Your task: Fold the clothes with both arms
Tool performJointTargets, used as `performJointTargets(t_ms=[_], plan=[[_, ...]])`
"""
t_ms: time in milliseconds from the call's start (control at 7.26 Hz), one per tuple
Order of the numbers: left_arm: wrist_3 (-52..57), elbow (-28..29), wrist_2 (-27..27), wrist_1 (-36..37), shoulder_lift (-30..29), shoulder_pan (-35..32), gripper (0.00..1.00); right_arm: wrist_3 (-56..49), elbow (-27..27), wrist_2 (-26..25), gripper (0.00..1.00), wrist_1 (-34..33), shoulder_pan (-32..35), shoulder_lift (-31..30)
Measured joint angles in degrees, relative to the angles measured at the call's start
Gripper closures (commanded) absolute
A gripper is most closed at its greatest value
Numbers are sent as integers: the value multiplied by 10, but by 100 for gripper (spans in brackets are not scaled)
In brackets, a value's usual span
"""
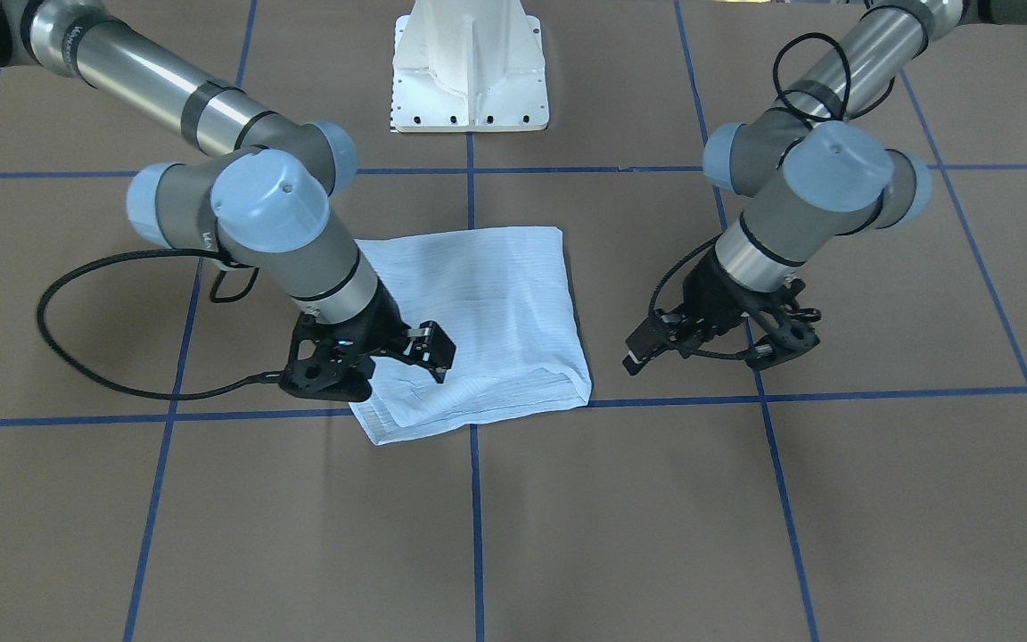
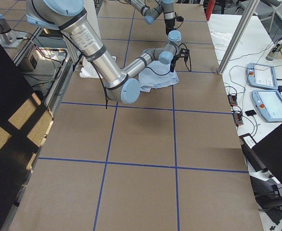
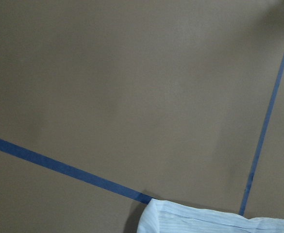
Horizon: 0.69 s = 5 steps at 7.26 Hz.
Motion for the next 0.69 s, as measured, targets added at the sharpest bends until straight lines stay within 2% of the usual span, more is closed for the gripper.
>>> performJointTargets(t_ms=[276,413,689], plan=[[125,-58,-7,7,86,-48,0,-199,67,11,0,-138,80,-45],[205,-76,-18,13,128,-84,0,-299,84,31,0,-207,131,-58],[404,-86,-42,37,199,-170,0,-451,91,73,0,-267,219,-106]])
